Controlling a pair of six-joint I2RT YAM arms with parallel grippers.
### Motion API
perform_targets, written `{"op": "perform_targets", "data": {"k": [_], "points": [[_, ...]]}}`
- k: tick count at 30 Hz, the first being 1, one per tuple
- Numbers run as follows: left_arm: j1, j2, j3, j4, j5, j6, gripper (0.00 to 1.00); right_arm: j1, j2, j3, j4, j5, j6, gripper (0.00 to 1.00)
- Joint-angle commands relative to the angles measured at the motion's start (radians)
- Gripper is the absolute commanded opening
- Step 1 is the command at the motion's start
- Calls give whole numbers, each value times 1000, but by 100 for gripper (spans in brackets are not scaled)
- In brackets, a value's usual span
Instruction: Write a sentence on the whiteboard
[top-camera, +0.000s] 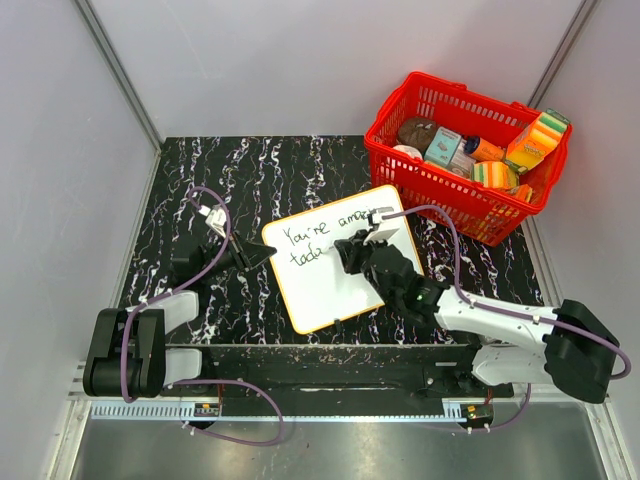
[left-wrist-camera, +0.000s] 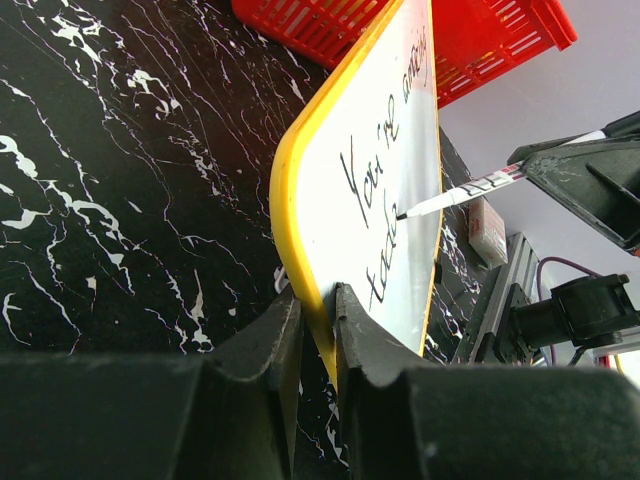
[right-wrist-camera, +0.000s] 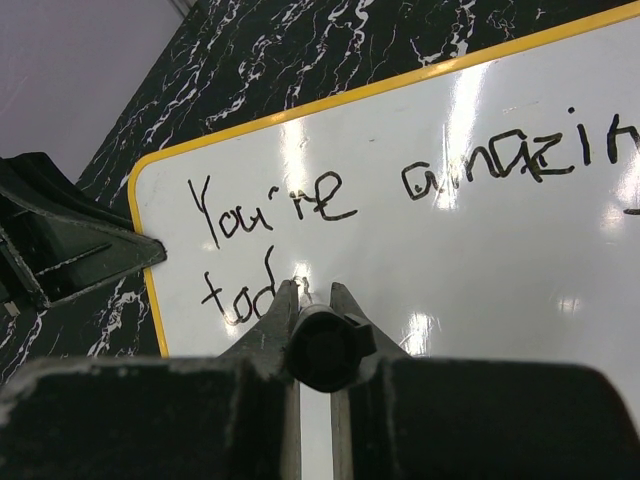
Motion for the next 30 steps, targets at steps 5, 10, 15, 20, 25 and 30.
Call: {"op": "perform_targets", "data": {"k": [5,10,15,20,25,30], "points": [[-4,10,4,10,-14,76,0,-10,-40,-27,-52,11,1,0],[-4,8,2,11,-14,76,0,-10,-55,-15,-50,27,0,0],[-4,8,2,10,-13,76,0,-10,-83,-1,-9,22,-14,0],[-3,6,2,10,-14,76,0,-10,-69,36,5,43,-40,0],[-4,6,1,11,-14,76,0,-15,-36,68,6,62,-60,0],[-4,6,2,11,-14,76,0,-16,-31,76,16,62,-55,0]]}}
